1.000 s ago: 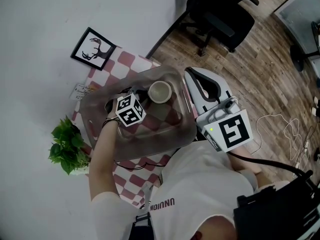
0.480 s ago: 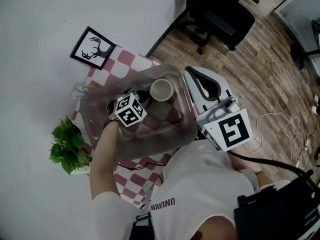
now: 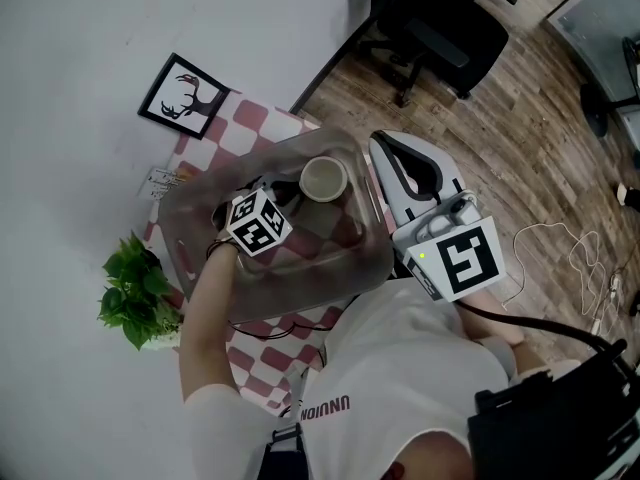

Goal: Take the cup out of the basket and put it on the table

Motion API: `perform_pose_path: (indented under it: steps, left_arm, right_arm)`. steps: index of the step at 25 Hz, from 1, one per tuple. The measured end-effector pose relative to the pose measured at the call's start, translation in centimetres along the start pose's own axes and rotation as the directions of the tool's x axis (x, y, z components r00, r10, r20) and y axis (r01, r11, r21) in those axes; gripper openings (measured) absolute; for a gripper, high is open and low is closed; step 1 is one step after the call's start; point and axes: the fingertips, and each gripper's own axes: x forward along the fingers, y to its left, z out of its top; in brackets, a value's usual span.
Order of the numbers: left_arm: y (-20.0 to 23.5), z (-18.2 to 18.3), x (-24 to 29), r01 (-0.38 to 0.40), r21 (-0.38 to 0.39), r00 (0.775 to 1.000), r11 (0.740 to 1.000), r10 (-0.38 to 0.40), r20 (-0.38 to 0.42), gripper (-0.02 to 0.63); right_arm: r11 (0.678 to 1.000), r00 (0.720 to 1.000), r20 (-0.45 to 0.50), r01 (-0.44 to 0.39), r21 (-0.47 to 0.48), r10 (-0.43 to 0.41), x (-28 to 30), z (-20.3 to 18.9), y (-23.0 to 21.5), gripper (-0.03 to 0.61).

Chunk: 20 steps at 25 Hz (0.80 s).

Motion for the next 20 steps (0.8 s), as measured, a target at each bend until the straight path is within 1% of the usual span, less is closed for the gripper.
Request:
perform_pose_path:
  steps: [3, 11, 16, 20]
  left_arm:
    - [-0.2, 0.1, -0.2, -0.004, -0.001, 1.0, 1.0, 0.004, 0.005, 0.06]
    - [-0.9, 0.0, -0.8, 0.029, -0.011, 1.0, 1.0, -0.029, 0.005, 0.06]
    - [-1.2, 0.0, -1.4, 0.022, -0.021, 1.0, 1.0, -0.022, 0.004, 0.06]
    - [-1.4, 0.4, -2.1, 0.024, -0.015, 1.0, 1.0, -0.024, 0.01, 0.06]
  right_arm:
    - [1.0, 1.0, 0.0, -0.001, -0.002, 0.001, -0.1, 0.0, 0.0, 0.018]
    - [1.0, 1.0, 0.006, -0.002, 0.003, 0.002, 0.2, 0.3, -0.5, 0.018]
    - [1.0, 1.0, 0.007, -0.01, -0.001, 0.01, 0.1, 0.2, -0.3, 0.018]
    - [1.0, 1.0, 0.008, -0.02, 0.001, 0.02, 0.2, 0.2, -0.1, 0.018]
